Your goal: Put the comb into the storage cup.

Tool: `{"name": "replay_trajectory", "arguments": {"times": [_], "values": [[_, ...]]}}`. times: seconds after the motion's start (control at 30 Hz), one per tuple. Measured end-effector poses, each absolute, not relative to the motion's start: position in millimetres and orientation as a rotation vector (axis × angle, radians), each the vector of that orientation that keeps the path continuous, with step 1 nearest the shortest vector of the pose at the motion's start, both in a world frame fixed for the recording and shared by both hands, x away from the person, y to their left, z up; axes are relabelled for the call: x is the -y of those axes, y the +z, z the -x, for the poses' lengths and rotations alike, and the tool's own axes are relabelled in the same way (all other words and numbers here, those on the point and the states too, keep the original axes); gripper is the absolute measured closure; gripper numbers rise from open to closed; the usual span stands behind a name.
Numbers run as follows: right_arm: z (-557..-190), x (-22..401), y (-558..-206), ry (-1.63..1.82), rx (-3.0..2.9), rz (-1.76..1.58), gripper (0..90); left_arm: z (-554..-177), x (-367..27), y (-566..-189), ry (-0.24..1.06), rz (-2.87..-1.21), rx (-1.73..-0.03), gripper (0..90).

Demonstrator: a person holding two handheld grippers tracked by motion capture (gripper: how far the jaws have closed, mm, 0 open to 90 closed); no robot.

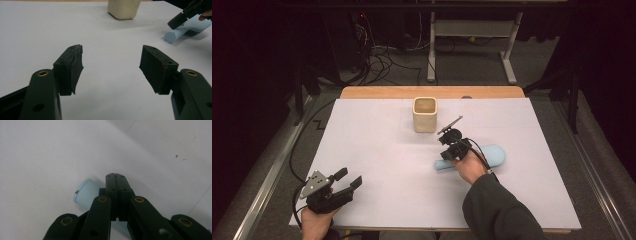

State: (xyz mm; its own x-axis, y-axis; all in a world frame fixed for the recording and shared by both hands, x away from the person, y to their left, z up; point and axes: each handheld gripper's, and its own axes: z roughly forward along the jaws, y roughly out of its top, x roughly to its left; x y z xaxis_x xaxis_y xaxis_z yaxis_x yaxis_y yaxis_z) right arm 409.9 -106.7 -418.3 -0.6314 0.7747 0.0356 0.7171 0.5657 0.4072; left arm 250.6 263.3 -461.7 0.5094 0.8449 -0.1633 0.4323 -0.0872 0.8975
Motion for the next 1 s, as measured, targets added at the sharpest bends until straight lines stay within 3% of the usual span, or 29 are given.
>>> {"name": "replay_trajectory", "arguments": {"times": [1.0], "values": [[-374.5, 119.6, -430.8, 0.571, -2.734, -1.203, 90.0, -250.4, -263.3, -461.9, 0.500, -1.712, -1.090, 35.1]]}}
